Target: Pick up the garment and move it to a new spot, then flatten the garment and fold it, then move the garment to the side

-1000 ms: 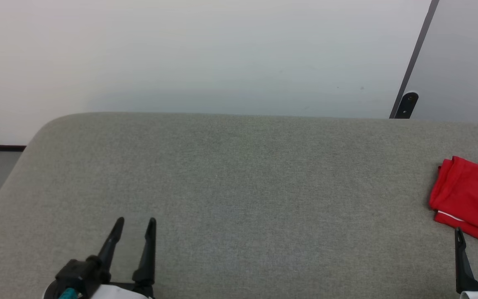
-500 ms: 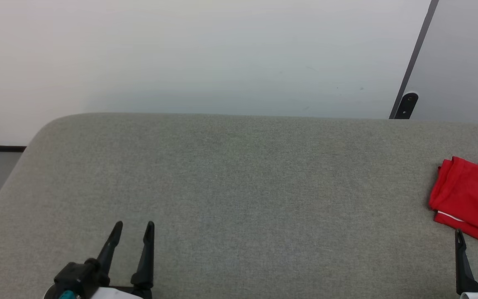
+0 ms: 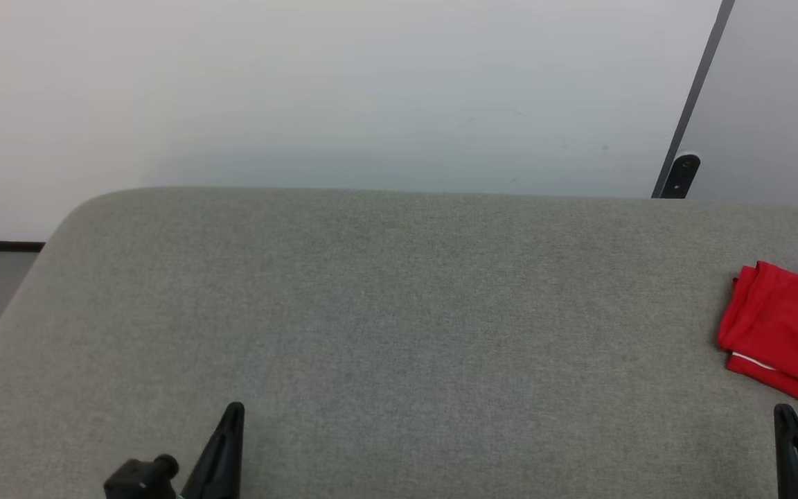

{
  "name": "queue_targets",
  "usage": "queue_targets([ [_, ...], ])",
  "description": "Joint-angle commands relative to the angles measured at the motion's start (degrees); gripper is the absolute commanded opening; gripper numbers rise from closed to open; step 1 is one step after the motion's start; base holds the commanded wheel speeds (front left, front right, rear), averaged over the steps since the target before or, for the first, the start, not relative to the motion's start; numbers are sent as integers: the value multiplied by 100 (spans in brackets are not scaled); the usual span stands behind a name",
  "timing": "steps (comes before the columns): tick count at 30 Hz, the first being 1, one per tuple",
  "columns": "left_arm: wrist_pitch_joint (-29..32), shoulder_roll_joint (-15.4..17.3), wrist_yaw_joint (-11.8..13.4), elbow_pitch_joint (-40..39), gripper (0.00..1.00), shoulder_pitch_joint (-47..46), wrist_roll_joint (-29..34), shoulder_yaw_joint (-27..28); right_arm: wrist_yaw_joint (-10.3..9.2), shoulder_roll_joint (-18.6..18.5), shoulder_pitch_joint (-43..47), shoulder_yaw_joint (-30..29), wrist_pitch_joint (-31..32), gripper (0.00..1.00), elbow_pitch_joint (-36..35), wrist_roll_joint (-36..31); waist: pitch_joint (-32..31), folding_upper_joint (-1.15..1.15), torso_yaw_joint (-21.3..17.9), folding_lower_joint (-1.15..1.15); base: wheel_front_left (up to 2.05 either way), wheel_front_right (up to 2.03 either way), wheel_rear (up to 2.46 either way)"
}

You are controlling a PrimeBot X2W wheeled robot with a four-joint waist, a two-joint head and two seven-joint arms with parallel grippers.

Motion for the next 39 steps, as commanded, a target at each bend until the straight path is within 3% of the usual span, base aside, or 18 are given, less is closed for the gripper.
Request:
queue_targets([
  [1,56,17,0,-85,0,-134,-257,50,0,-28,-145,-45,86,0,-30,300,5,0,3,0,0,0,0],
  [20,557,-112,0,1,0,-361,-2022,290,-1,52,-369,169,527,0,37,2545,64,0,38,0,0,0,0],
  [39,945,-215,0,71,0,-536,-3375,479,-2,117,-588,282,908,0,149,4243,121,0,71,0,0,0,0],
])
